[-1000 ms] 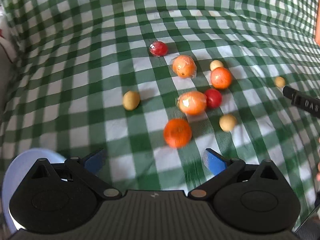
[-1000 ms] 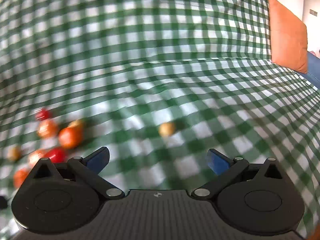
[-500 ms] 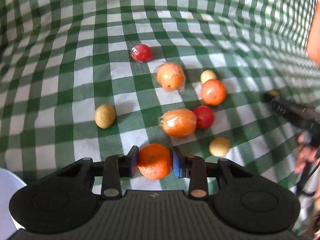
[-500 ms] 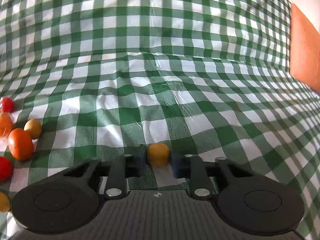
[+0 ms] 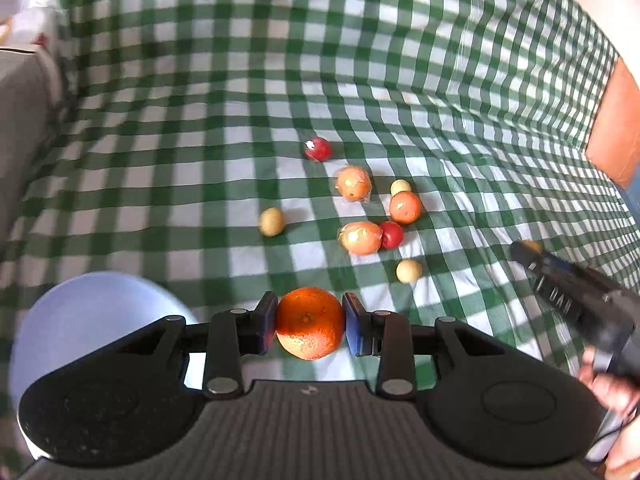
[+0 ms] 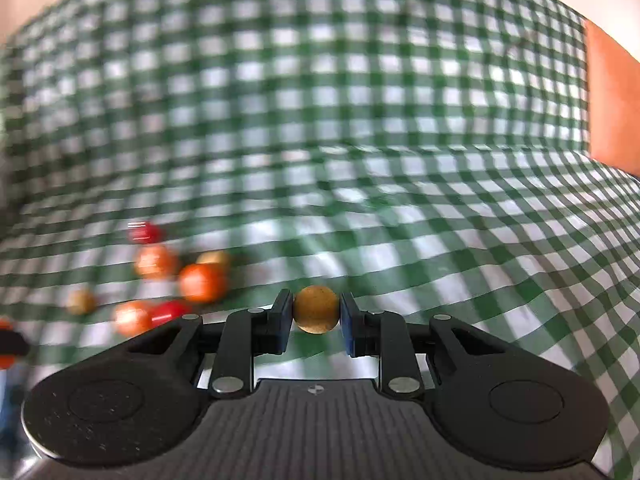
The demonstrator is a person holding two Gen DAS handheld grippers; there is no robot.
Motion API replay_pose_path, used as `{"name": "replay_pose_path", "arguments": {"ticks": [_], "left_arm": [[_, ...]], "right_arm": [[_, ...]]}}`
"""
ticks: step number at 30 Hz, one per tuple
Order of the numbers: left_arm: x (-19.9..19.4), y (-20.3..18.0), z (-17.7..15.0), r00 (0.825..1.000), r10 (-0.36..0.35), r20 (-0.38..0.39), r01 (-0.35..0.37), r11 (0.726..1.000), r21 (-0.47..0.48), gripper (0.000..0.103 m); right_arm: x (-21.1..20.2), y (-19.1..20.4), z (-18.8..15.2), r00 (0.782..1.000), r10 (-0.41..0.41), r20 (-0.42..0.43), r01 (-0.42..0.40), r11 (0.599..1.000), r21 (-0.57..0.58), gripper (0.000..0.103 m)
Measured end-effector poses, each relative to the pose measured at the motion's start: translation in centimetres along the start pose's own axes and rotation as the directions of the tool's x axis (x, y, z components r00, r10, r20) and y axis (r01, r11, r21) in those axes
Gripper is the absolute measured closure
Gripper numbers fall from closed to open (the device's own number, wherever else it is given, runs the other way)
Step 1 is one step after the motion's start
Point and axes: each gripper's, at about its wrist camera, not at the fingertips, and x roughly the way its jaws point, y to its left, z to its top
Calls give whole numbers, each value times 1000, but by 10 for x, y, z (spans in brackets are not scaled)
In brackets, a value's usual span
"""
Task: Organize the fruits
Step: 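Carry both fruits to the blue plate and open both tools to release them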
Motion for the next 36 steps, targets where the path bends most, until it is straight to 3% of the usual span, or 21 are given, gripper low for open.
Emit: {"name": "replay_pose_path", "arguments": {"ticks": [4, 9, 16, 25, 36], "left_arm": [[-45, 23, -21, 999, 30, 16, -30, 999, -16, 64], [-85, 55, -49, 996, 88, 23, -86, 995, -43, 64], [-119, 104, -77, 990, 137, 37, -132, 985, -107, 64], [-107, 139, -73, 985, 168, 33, -162, 975, -151, 64], [-46, 153, -50, 980, 197, -31, -200, 972, -125, 64]], "right_arm": [[-45, 53, -12, 994, 112, -12, -113, 992, -62, 77], [-87, 124, -28, 968, 244, -58, -249, 962, -115, 77], [-112, 191, -39, 936, 335, -111, -351, 919, -178, 77], [-107, 228, -37, 923, 356, -148, -382, 893, -237, 77], [-66, 255, -48, 909, 356, -215, -407, 866, -290, 77]]}}
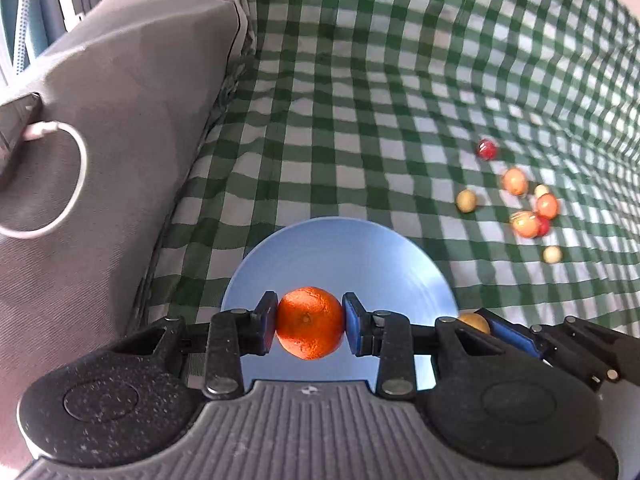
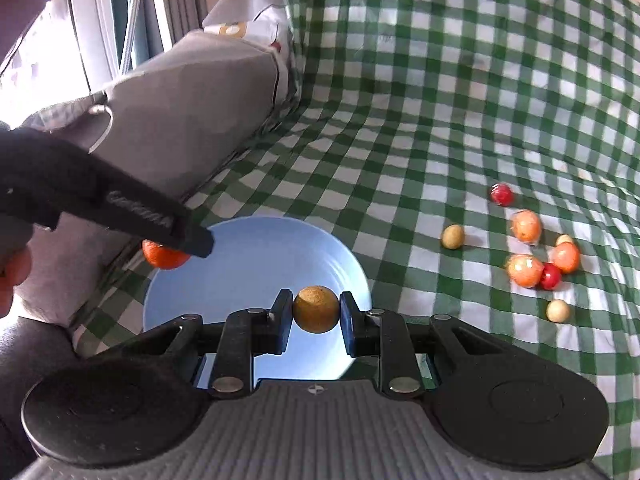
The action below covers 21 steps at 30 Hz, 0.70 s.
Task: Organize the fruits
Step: 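Carry both fruits to the blue plate and open both tools to release them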
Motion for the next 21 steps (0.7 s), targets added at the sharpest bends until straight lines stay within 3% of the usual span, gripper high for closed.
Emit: {"name": "replay_pose_path", "arguments": {"ticks": [11, 13, 14, 15, 16, 17, 18, 20, 21], "left_arm": [[45, -1, 3, 997, 30, -73, -26, 999, 45, 64], [46, 1, 5, 998, 20, -64, -17, 999, 41, 54], [45, 2, 5, 998, 12, -58, -10, 999, 39, 32], [42, 3, 7, 999, 11, -50, -9, 999, 34, 8], [36, 4, 7, 1000, 18, -25, -17, 1000, 24, 2], [28, 5, 7, 1000, 22, 6, -22, 1000, 14, 0], [18, 6, 7, 999, 16, 40, -17, 1000, 16, 0], [3, 5, 9, 998, 8, 55, -10, 999, 37, 0], [-4, 5, 10, 998, 11, 64, -14, 999, 46, 0]], "right_arm": [[38, -1, -1, 999, -6, -51, 3, 999, -47, 77], [43, -2, 0, 998, -10, -61, 8, 999, -42, 77], [44, -3, 0, 998, -14, -68, 12, 999, -37, 75], [44, -4, 1, 997, -16, -75, 14, 999, -32, 73], [43, -6, 2, 997, -9, -79, 7, 1000, -25, 61], [39, -8, 2, 997, -4, -74, 3, 1000, -13, 48], [34, -11, 2, 998, -2, -67, 1, 1000, -2, 42], [21, -17, 3, 999, -11, -53, 11, 1000, 15, 23], [13, -22, 2, 999, -20, -41, 22, 999, 31, 19]]}}
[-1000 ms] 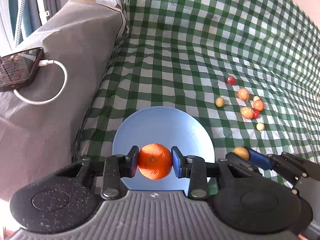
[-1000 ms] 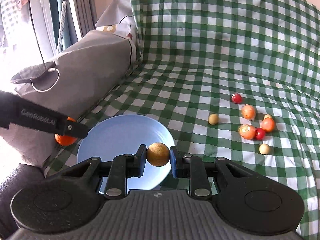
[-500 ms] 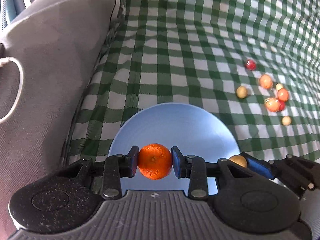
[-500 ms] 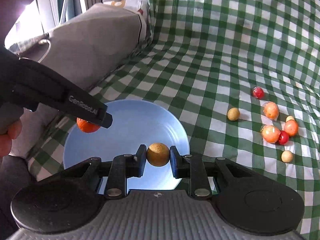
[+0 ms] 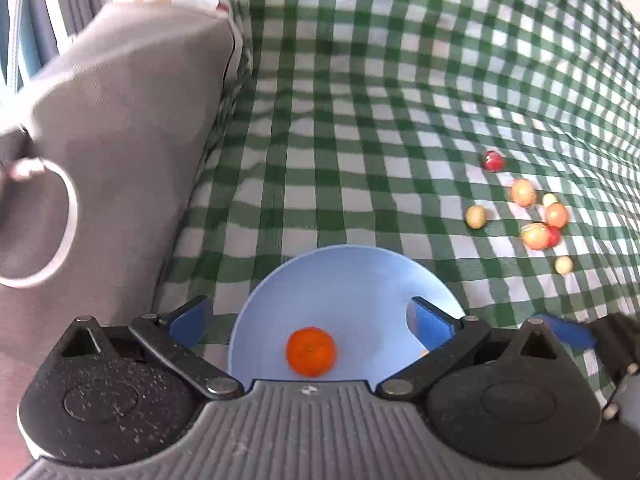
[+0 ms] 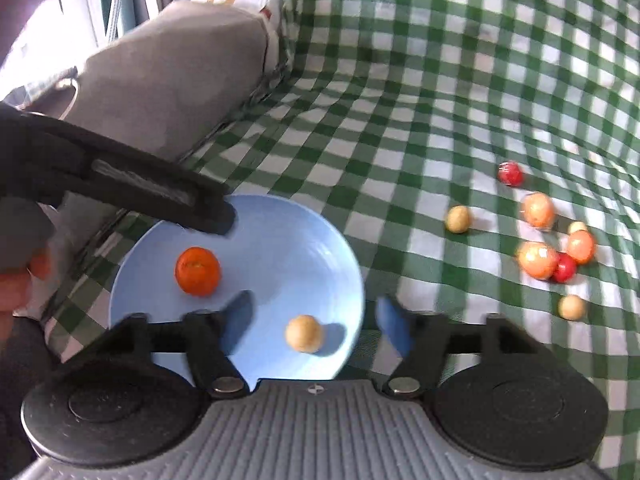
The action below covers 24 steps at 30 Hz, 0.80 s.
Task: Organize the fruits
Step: 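Carry both fruits to the blue plate and open both tools to release them, then grasp a large orange with the left tool while the right grasps a brown fruit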
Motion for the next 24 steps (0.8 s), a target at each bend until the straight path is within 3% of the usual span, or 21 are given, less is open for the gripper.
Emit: {"name": "replay_pose_path", "arguments": {"ticks": [2, 8, 24], "left_arm": [[-11, -3, 2, 1000, 4, 21, -5, 1000, 15, 0], [-27, -26, 11, 999, -28, 28, 26, 999, 43, 0], [-86, -48, -24, 999, -25, 34, 22, 996, 89, 0]], "right_arm": [[-13, -15, -3, 999, -28, 19, 28, 999, 43, 13], [-37, -65, -14, 991, -135, 17, 130, 975, 183, 12], [-102, -95, -30, 974, -197, 108, 151, 930, 335, 8]]}}
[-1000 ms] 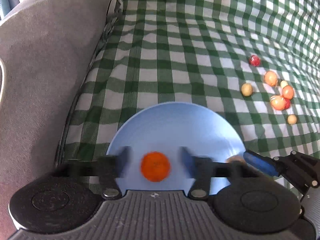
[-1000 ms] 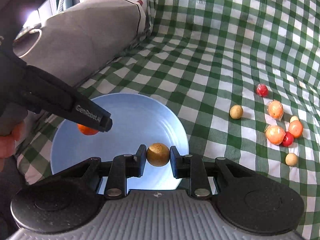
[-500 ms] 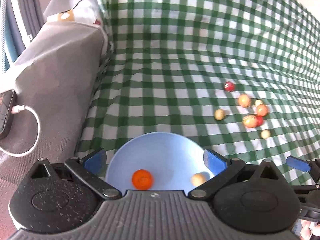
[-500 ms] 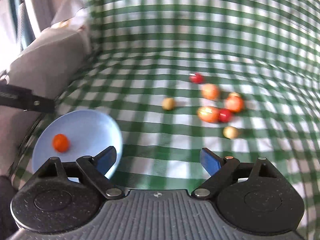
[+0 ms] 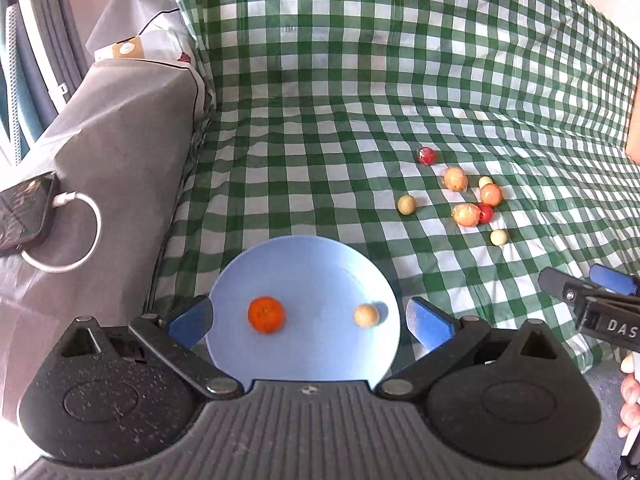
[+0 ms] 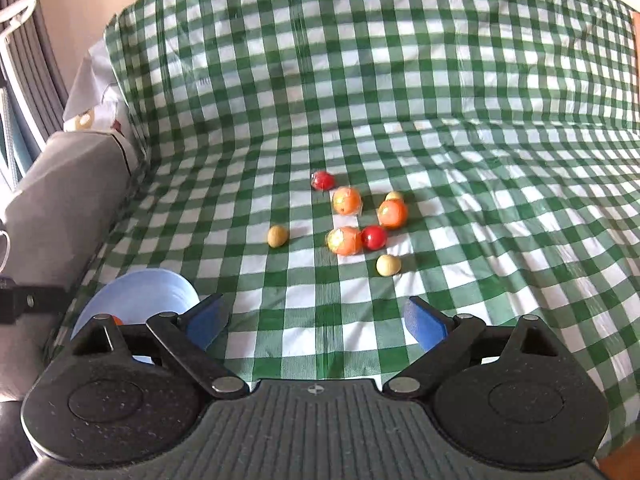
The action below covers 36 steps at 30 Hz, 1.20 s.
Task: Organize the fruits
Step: 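Grasp a large orange with the left tool while the right grasps a brown fruit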
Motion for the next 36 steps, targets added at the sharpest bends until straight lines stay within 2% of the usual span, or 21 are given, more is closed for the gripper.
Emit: {"name": "replay_pose_path", "arguments": {"ticks": [5, 12, 16, 20, 23, 27, 33, 35, 36], "left_arm": [[-24, 5, -15, 1000, 19, 3, -19, 1000, -22, 0], [-56, 15, -39, 999, 42, 29, -41, 998, -50, 0], [-64, 16, -42, 997, 61, 46, -57, 996, -71, 0], [-60, 8, -33, 998, 24, 54, -20, 997, -81, 0], [-44, -9, -16, 998, 12, 56, -9, 999, -44, 0], [-2, -49, 15, 999, 1, 43, -4, 997, 71, 0], [95, -123, 59, 998, -56, -8, 56, 963, 264, 0], [126, -141, 68, 996, -83, -32, 89, 952, 293, 0], [141, -149, 71, 994, -99, -42, 107, 947, 302, 0]], "right_arm": [[-32, 16, -6, 996, 85, 25, -85, 996, -21, 5], [-67, 49, -20, 977, 212, 24, -209, 973, -93, 2], [-72, 51, -19, 981, 189, 50, -183, 977, -106, 1], [-61, 33, -17, 991, 123, 54, -120, 991, -59, 1], [-38, 13, -18, 997, 52, 52, -51, 998, -25, 1], [15, -17, -17, 996, -78, 47, 79, 997, -18, 1], [107, -64, -14, 985, -175, -11, 174, 984, -32, 28], [132, -76, -12, 982, -188, -27, 186, 982, -43, 38], [143, -81, -11, 982, -188, -23, 187, 981, -49, 40]]}}
